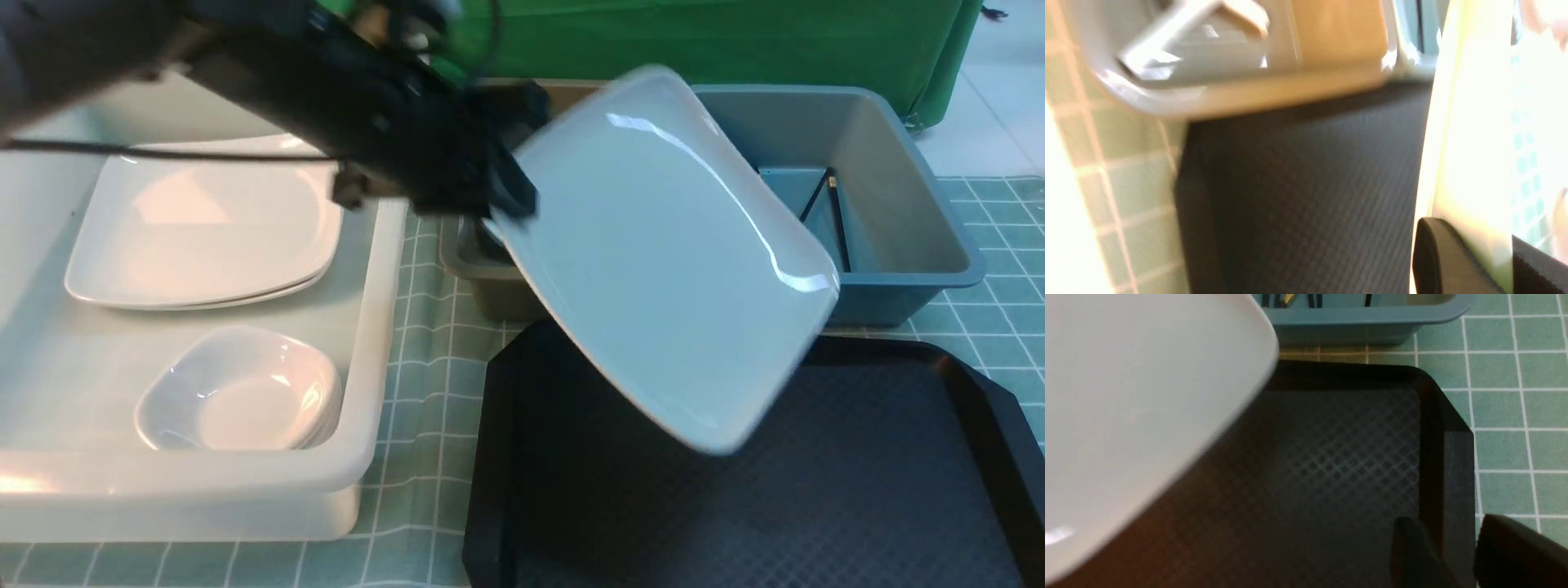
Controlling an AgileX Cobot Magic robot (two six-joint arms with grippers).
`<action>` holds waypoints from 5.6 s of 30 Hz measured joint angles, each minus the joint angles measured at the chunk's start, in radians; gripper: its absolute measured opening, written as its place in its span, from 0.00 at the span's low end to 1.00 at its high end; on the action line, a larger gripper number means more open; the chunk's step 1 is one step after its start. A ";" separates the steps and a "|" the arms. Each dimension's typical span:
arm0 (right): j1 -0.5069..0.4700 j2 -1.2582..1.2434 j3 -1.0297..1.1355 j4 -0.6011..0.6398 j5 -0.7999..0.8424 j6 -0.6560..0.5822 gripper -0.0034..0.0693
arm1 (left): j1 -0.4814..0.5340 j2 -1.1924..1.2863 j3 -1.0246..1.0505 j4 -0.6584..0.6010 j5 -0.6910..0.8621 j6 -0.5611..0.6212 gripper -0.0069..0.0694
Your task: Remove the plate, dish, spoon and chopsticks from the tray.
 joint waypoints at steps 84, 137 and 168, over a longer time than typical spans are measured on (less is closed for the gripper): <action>0.000 -0.007 0.000 0.000 0.179 0.016 0.41 | 0.731 0.111 -0.178 0.060 0.036 0.180 0.73; 0.000 -0.949 0.391 0.426 -0.616 -0.429 0.14 | 0.214 -1.461 0.985 0.240 -0.283 0.243 0.11; 0.000 -0.949 0.392 0.426 -0.616 -0.429 0.18 | 0.356 -1.632 1.415 0.387 -0.684 0.168 0.11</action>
